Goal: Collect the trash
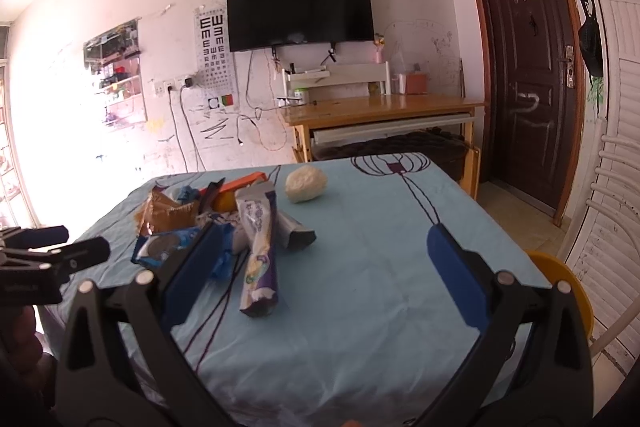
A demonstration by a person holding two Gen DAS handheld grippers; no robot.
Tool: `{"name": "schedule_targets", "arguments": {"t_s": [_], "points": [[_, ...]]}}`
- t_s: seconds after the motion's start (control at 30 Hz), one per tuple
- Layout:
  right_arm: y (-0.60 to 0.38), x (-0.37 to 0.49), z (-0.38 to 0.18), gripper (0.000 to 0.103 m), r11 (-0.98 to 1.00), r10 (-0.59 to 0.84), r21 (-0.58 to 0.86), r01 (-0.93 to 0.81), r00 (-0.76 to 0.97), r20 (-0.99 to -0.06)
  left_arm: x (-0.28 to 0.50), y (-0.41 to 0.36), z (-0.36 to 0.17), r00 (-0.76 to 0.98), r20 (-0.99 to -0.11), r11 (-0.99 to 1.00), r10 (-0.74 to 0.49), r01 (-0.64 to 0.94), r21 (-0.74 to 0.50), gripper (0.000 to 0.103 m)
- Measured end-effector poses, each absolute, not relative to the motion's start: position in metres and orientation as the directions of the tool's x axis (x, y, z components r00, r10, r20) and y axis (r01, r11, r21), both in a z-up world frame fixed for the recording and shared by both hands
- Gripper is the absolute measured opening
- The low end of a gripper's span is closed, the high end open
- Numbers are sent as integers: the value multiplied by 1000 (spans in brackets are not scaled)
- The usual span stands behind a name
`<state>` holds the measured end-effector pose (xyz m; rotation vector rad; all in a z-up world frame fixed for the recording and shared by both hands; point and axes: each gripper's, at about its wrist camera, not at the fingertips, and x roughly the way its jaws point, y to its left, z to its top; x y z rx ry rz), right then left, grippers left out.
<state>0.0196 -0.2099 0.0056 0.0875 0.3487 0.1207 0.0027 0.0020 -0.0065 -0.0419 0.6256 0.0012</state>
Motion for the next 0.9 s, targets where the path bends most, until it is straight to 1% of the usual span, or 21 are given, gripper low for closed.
{"name": "schedule_targets", "arguments": {"t_s": [0.9], "points": [[-205, 22, 0, 99, 989, 138, 104, -109, 931, -338, 2, 3, -7, 809, -588, 999, -12, -15, -42, 97]]}}
